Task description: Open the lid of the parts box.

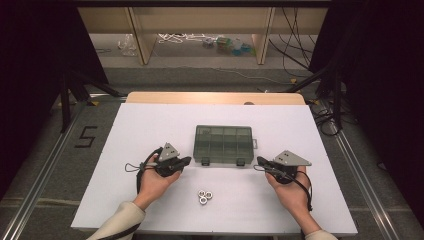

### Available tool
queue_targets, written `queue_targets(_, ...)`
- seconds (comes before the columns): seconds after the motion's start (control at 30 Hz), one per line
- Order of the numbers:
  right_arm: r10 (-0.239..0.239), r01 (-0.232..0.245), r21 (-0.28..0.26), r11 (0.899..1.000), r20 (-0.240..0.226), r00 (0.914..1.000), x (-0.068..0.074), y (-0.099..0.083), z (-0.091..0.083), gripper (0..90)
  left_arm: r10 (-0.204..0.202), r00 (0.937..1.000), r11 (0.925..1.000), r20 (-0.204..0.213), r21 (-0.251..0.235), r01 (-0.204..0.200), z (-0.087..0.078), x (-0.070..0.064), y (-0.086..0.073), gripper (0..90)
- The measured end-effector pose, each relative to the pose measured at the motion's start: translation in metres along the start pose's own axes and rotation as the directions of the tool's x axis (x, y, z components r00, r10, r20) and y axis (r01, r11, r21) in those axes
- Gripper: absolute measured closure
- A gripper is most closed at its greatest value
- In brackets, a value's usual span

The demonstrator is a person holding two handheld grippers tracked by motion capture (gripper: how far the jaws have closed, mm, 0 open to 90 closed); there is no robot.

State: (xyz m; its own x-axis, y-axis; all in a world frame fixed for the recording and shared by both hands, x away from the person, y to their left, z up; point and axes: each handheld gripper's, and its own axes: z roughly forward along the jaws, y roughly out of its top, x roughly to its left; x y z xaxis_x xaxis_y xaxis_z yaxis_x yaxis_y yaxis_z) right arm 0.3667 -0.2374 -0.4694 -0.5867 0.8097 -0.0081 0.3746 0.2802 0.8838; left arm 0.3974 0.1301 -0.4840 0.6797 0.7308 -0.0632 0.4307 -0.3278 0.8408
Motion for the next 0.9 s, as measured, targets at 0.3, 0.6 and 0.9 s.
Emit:
queue_targets(0.3,0.024,-0.023,0.072,0.997,-0.014,0.9996,-0.005,-0.003,0.014,90.0,-0.012,0.9999,0.9999,0.005,0.006,0.012,0.005,0.001,0.000,90.0)
queue_targets(0.6,0.034,-0.033,0.126,0.991,-0.008,0.9994,-0.005,-0.003,0.022,90.0,-0.021,0.9998,0.9997,0.001,0.014,0.021,0.007,0.001,0.001,90.0)
queue_targets(0.9,0.036,-0.034,0.131,0.991,-0.016,0.9992,-0.006,-0.005,0.026,90.0,-0.020,0.9998,0.9996,0.003,0.020,0.020,0.010,0.000,0.000,90.0)
